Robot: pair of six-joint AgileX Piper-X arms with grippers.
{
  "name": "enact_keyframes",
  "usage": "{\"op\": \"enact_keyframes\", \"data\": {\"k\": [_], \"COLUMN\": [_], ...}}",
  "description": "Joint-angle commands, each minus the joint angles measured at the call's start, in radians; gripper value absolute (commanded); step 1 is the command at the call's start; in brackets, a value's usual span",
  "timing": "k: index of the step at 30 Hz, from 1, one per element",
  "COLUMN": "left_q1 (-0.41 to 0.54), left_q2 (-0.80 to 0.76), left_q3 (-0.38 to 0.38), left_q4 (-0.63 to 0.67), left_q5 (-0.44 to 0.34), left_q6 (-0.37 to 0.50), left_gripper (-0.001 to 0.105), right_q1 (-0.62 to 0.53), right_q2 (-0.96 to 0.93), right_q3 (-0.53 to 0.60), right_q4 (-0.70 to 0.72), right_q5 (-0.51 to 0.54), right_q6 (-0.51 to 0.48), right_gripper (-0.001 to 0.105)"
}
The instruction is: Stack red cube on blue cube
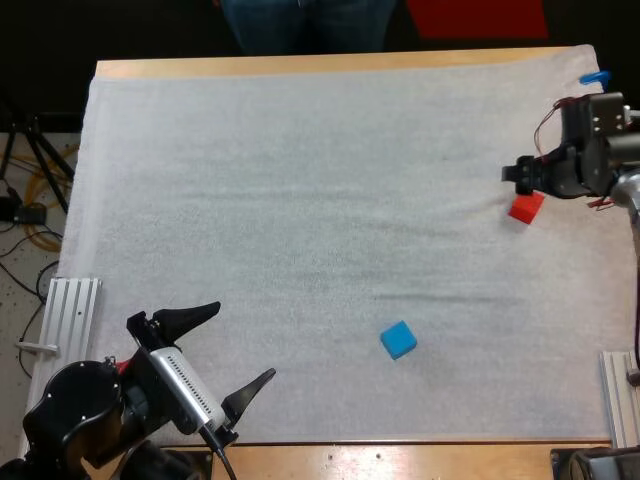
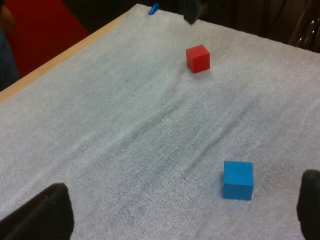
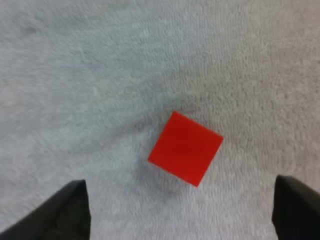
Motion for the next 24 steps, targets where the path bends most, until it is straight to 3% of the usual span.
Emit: {"op": "enact_keyframes", "data": {"k": [1, 24], "left_q1": [-0.004, -0.004], "left_q2": [0.003, 0.003], "left_q3": [-0.007, -0.007], "left_q4": [-0.011, -0.011], "left_q5": [0.007, 0.007], "left_q6": [-0.013, -0.017], "left_gripper": [0.087, 0.087], "right_q1": [0.003, 0.001], "right_q2": [0.019, 0.245], "right_q3": [-0.01, -0.038], "right_q4": [-0.016, -0.126], "right_q5": [0.003, 0.073], "right_q6": [0.013, 0.063], "right_gripper": [0.071, 0.071]}}
